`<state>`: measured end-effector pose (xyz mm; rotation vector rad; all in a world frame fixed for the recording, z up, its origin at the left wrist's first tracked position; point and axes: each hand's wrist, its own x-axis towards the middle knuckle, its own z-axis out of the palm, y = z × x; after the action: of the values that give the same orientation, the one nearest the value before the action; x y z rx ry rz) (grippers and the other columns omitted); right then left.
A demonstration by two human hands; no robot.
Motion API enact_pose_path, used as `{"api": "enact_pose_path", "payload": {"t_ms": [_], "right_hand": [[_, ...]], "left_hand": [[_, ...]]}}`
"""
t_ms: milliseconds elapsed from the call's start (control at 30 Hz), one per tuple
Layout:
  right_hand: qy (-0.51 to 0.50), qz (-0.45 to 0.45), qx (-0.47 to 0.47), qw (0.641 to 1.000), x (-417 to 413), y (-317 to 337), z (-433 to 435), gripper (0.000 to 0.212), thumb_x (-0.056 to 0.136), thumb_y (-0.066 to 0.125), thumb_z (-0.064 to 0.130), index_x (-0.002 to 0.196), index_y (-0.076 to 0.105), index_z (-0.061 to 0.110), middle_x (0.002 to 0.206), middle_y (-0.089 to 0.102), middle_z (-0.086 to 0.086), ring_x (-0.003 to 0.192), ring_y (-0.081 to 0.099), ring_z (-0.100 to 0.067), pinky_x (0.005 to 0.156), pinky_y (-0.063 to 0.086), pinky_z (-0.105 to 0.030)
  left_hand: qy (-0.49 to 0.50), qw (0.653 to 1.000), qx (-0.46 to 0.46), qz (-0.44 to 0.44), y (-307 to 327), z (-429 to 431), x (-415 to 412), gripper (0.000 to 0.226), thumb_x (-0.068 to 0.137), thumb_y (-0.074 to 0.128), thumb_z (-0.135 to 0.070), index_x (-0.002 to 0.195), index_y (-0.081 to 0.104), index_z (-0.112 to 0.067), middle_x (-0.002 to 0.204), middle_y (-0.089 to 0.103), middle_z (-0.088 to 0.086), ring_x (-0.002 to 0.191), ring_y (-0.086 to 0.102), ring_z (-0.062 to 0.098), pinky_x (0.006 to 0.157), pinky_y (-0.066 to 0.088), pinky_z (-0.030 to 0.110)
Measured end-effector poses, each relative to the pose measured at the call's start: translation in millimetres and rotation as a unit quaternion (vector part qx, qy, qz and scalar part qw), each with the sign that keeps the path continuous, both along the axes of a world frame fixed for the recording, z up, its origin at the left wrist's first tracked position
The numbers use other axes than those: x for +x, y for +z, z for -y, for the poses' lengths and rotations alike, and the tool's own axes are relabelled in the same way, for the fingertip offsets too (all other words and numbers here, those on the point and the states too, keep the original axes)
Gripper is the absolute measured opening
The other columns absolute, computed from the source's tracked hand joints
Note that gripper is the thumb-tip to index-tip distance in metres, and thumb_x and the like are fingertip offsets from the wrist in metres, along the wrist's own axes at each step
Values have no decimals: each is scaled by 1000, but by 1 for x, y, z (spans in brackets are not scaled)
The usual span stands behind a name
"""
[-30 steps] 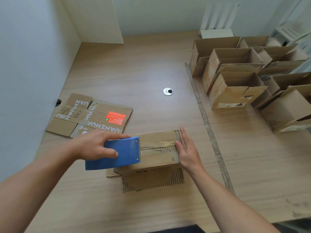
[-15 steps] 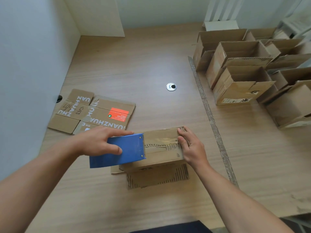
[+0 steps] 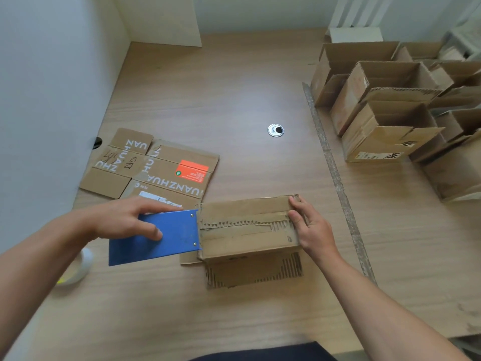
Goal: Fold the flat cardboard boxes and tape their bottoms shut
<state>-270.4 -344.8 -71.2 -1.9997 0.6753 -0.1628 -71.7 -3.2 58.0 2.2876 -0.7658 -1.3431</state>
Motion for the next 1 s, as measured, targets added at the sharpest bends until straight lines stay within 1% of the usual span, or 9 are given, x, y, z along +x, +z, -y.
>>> {"api": "enact_pose_path", "payload": {"t_ms": [67,200,333,400,533,667,800,900,1000], "right_hand": [[0,-5,3,1000,0,1,0,33,97,61,32,130,62,35,147,51,7,141,40,-13,118,33,-42],[-5,-17,3,1000,1,1,0,33,97,61,31,130,62,36,146,52,8,142,39,-17,118,33,-44],[-9,-16,2,1000,1,3,-2,31,97,61,33,123,58,48,144,55,9,142,40,-19,117,34,-45],[-13,-15,-2,1000,1,4,-4,32,97,62,31,125,58,46,143,55,8,143,40,-19,117,34,-45],[-13,-20,-12,1000,1,4,-4,34,97,61,30,130,61,38,145,54,8,144,38,-21,118,33,-46],[-9,-22,-40,999,2,5,-3,35,97,61,31,132,61,35,148,50,6,145,35,-23,118,31,-50],[0,-70,-124,990,12,15,-2,34,96,60,37,130,62,37,158,35,1,150,22,-26,118,25,-57],[8,-154,-235,960,24,33,-12,34,97,59,37,130,61,39,164,20,2,153,4,-22,120,12,-57],[88,-133,-320,934,29,42,-41,43,98,52,46,139,53,37,165,16,-2,153,1,-27,120,5,-54]], "left_hand": [[-7,1000,-9,-14,-1,-7,4,63,72,70,-40,131,54,-55,135,54,-31,125,52,-2,111,38,37],[1,1000,1,-26,-6,-22,14,62,89,71,-18,119,49,-68,120,62,-33,110,59,-7,91,42,17],[-5,999,38,-23,-15,-32,21,56,79,70,-37,117,48,-74,116,66,-29,105,63,-3,93,44,26],[1,999,43,-25,-19,-31,22,56,78,70,-38,117,50,-73,113,67,-28,102,64,-2,93,45,27],[10,998,47,-38,-31,-24,21,52,86,71,-25,120,55,-63,103,71,-25,92,66,-4,79,42,18],[19,997,51,-52,-41,-15,22,58,68,66,-41,121,57,-61,106,71,-24,94,67,0,87,45,27],[28,998,34,-53,-48,-11,17,55,68,66,-40,117,58,-64,105,69,-26,95,65,-1,88,46,27],[41,997,29,-50,-49,-13,10,51,75,70,-38,113,56,-68,103,69,-29,91,63,-7,83,44,22],[58,996,41,-51,-49,-12,1,55,67,66,-43,111,53,-73,106,69,-27,97,65,1,93,46,28]]}}
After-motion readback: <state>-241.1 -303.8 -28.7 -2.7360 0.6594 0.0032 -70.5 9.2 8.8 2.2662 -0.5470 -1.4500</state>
